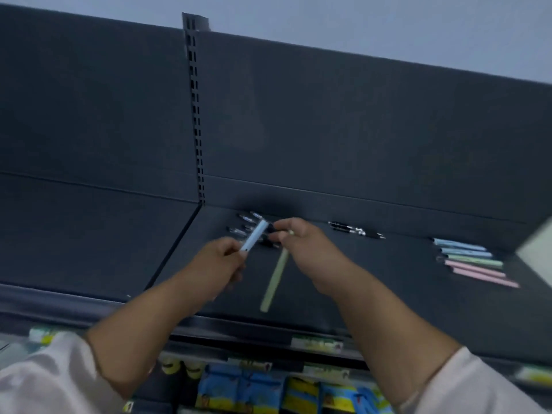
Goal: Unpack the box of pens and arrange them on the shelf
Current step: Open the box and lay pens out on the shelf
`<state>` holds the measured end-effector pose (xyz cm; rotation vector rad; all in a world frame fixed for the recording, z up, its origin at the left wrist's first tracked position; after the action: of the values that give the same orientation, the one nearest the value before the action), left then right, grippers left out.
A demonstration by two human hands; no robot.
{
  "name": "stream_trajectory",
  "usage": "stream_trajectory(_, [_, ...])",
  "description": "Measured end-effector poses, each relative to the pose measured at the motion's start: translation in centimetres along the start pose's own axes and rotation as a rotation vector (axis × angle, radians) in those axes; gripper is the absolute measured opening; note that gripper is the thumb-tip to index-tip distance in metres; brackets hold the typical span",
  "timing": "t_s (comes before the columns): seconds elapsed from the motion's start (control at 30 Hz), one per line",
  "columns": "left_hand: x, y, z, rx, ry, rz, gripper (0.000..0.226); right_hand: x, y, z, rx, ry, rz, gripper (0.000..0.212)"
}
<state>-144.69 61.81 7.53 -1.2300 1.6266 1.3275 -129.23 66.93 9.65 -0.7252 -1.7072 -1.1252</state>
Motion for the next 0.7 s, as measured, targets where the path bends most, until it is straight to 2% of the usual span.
stream_trajectory(0.07, [-0.6,-1.9,-0.8,0.028,-0.043,0.005,0.011,-0.4,0.6,-1.8,0.001,0.005,0.107,0.023])
stream_trajectory(0.2, [-2.0,-5.8,-2.2,0.114,-0.128,0.178,0.011,-2.3,2.7,-4.1,-0.024,-0.017,0.335,0.025])
stream_trajectory(0.43, [-5.3,-12.5,-1.4,0.154,-0.177,0.297,0.01,-5.7,10.3,-7.2,-0.043,0.014,0.389,0.008])
stream_trajectory(0.53, [-6.4,-16.7,0.1,0.147,-0.144,0.262,0.016,-8.9,16.4,-8.2,-0.088,-0.006,0.407,0.009])
stream_trajectory(0.7, [-8.1,-26.8,3.2,0.191,0.022,-0.051,0.012,-15.8,28.0,-10.5,-0.231,-0.085,0.501,0.014])
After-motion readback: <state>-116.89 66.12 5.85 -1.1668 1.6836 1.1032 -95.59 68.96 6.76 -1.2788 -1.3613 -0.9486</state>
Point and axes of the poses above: each hand's wrist, its own z-axis towards the middle knuckle, its own y-axis out of the back of the hand, x = y × z, the point moved 4 cm from there along z, towards the middle knuckle, and after that the axes turned 7 degrees about x, right-handed, at the moved point
